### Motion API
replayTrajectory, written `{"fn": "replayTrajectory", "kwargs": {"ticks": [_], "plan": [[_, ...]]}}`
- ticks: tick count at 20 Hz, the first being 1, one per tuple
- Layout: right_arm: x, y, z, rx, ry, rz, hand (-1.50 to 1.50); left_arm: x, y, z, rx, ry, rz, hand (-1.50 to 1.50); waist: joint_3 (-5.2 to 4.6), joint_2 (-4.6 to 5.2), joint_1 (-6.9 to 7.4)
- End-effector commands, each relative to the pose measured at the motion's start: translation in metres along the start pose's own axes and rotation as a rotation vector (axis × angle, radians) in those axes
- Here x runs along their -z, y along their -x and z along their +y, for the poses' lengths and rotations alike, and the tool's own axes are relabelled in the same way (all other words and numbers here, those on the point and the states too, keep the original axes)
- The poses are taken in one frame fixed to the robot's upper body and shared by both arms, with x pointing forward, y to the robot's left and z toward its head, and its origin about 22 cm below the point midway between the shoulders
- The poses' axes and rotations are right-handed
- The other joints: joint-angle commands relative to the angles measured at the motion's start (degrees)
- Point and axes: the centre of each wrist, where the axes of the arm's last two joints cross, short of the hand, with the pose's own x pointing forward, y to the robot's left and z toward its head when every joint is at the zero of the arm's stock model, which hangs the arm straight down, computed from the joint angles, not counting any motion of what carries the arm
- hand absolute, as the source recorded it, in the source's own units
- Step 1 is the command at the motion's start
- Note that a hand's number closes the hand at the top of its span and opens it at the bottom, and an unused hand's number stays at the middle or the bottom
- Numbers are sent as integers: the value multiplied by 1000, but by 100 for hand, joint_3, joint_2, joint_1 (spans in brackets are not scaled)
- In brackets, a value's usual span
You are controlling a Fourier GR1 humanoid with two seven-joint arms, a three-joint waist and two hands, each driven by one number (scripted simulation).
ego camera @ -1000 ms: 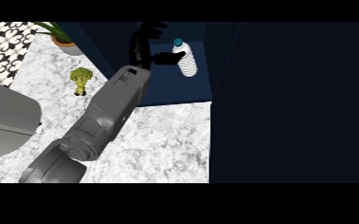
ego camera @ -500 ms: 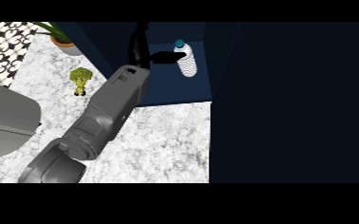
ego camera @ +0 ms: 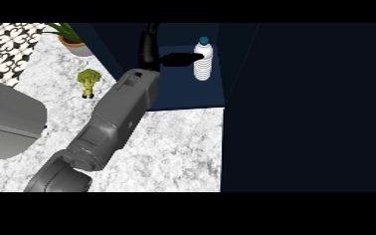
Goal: Pick up the bottled water, place it into the cabinet and close the cabinet
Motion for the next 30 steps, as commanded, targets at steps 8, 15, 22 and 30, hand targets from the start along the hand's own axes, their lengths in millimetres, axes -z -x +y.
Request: {"fn": "replayTrajectory", "kwargs": {"ticks": [8,15,22,30], "plan": [[-2,-1,-1,-19,37,8,-150,-24,35,29,-193,90,-84,-150,-11,-127,367],[-3,-14,2,-14,52,-9,-150,-38,26,9,-282,112,-90,-150,-11,-167,462],[-14,-13,10,-20,63,20,-150,-54,13,22,-350,204,-75,-150,-7,-238,619],[-16,-18,10,-35,72,26,-150,-103,-17,35,-454,231,-90,-150,-5,-243,698]]}}
